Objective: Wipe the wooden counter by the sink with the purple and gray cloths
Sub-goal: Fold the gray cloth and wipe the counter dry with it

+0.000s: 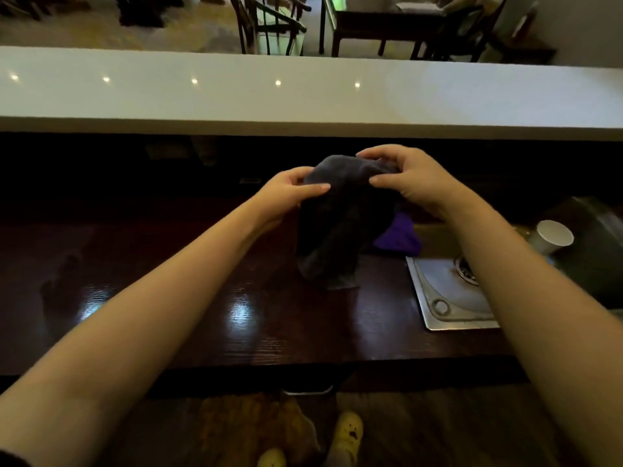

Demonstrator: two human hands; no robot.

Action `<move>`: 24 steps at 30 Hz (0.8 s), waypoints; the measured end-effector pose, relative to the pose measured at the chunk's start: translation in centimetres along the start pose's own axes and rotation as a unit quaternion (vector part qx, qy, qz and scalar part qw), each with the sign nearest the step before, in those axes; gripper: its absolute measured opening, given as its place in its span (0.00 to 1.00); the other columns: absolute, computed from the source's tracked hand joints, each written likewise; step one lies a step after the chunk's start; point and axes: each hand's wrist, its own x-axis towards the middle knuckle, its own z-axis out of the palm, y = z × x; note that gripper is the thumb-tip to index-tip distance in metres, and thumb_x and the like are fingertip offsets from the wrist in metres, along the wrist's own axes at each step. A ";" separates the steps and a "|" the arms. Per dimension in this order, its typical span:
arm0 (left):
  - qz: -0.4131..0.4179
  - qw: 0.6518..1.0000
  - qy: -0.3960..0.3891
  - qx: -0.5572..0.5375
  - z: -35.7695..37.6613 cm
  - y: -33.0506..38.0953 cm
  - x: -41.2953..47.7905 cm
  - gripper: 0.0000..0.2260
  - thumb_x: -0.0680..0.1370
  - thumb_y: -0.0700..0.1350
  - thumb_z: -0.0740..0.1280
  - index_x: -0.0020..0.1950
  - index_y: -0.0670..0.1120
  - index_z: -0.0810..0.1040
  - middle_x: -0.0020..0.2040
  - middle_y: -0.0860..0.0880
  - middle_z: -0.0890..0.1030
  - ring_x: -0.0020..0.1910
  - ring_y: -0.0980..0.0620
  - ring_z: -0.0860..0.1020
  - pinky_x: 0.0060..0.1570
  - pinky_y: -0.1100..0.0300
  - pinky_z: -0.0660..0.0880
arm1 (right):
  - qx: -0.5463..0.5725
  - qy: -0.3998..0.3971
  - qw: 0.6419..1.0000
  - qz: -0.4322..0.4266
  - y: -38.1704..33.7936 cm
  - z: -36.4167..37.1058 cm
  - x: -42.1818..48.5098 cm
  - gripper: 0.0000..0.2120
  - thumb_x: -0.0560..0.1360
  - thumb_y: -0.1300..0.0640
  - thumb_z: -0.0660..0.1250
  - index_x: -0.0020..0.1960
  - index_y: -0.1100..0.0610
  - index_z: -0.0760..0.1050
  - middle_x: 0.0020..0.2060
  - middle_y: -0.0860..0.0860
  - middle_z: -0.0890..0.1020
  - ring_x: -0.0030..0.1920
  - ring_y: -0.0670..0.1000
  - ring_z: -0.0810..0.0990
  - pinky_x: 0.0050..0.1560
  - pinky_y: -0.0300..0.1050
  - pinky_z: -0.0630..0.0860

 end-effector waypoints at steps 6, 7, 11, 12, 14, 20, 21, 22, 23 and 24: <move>0.104 0.986 -0.027 0.124 0.2 1.0 -1.2 0.09 0.70 0.38 0.69 0.49 0.44 0.76 0.43 0.49 0.78 0.41 0.63 0.76 0.49 0.66 0.73 | -0.002 0.041 0.999 0.008 0.0 0.7 -3.0 0.18 0.70 0.72 0.66 0.57 0.58 0.76 0.46 0.50 0.80 0.42 0.34 0.78 0.48 0.27 0.73; 0.111 0.981 -0.028 0.157 0.2 -0.1 -2.1 0.11 0.69 0.41 0.68 0.51 0.42 0.76 0.45 0.49 0.77 0.41 0.65 0.75 0.49 0.68 0.71 | 0.009 0.030 0.999 0.018 0.9 1.6 -3.8 0.18 0.70 0.73 0.66 0.56 0.58 0.76 0.46 0.51 0.80 0.42 0.34 0.78 0.49 0.28 0.74; 0.049 0.979 -0.030 0.198 0.5 -8.1 -7.0 0.09 0.71 0.44 0.70 0.47 0.48 0.73 0.42 0.51 0.76 0.39 0.66 0.74 0.46 0.68 0.71 | -0.043 -0.031 0.995 0.082 6.4 6.2 -6.9 0.13 0.69 0.72 0.67 0.54 0.65 0.77 0.42 0.49 0.79 0.36 0.29 0.76 0.44 0.24 0.72; 0.027 0.981 -0.024 0.191 0.8 -10.2 -8.3 0.09 0.69 0.47 0.71 0.45 0.50 0.72 0.42 0.51 0.76 0.41 0.61 0.75 0.48 0.63 0.72 | -0.052 -0.047 0.992 0.100 8.0 7.5 -7.8 0.13 0.69 0.71 0.68 0.53 0.66 0.78 0.41 0.49 0.79 0.35 0.29 0.76 0.42 0.23 0.71; -0.002 0.981 -0.013 0.192 1.5 -13.2 -10.9 0.09 0.67 0.49 0.70 0.44 0.54 0.72 0.42 0.51 0.77 0.44 0.55 0.76 0.51 0.54 0.74 | -0.050 -0.081 0.985 0.142 10.4 9.7 -9.9 0.12 0.69 0.71 0.69 0.53 0.65 0.78 0.40 0.50 0.79 0.33 0.31 0.76 0.39 0.25 0.70; 0.017 0.939 -0.038 0.340 3.3 -16.0 -15.9 0.14 0.69 0.43 0.63 0.52 0.57 0.68 0.50 0.51 0.80 0.50 0.52 0.78 0.50 0.52 0.75 | -0.098 -0.152 0.970 0.161 13.1 12.8 -14.8 0.13 0.71 0.64 0.70 0.55 0.60 0.78 0.49 0.52 0.81 0.51 0.47 0.78 0.46 0.26 0.69; 0.035 0.921 -0.055 0.384 3.4 -16.2 -16.2 0.18 0.69 0.45 0.62 0.56 0.57 0.66 0.52 0.50 0.80 0.52 0.50 0.78 0.51 0.52 0.75 | -0.126 -0.177 0.964 0.155 13.3 13.1 -15.2 0.13 0.71 0.62 0.70 0.55 0.58 0.78 0.51 0.52 0.81 0.52 0.48 0.78 0.50 0.32 0.71; 0.046 0.910 -0.076 0.404 3.4 -16.4 -16.6 0.21 0.68 0.46 0.62 0.60 0.58 0.65 0.54 0.50 0.79 0.54 0.50 0.77 0.54 0.53 0.74 | -0.152 -0.200 0.957 0.147 13.4 13.2 -15.5 0.13 0.71 0.59 0.70 0.55 0.57 0.78 0.51 0.52 0.81 0.53 0.50 0.78 0.53 0.38 0.72; 0.055 0.909 -0.097 0.401 3.3 -16.5 -16.9 0.23 0.68 0.47 0.62 0.63 0.57 0.65 0.55 0.50 0.79 0.56 0.52 0.76 0.57 0.56 0.72 | -0.164 -0.210 0.954 0.137 13.5 13.3 -15.6 0.14 0.71 0.56 0.70 0.56 0.56 0.78 0.51 0.52 0.80 0.53 0.51 0.78 0.53 0.41 0.72; 0.060 0.916 -0.112 0.380 3.1 -16.4 -17.2 0.24 0.69 0.48 0.62 0.65 0.56 0.66 0.56 0.51 0.78 0.57 0.54 0.75 0.60 0.58 0.69 | -0.170 -0.201 0.956 0.128 13.4 13.3 -15.6 0.16 0.72 0.51 0.69 0.57 0.55 0.77 0.51 0.53 0.80 0.52 0.52 0.77 0.53 0.42 0.72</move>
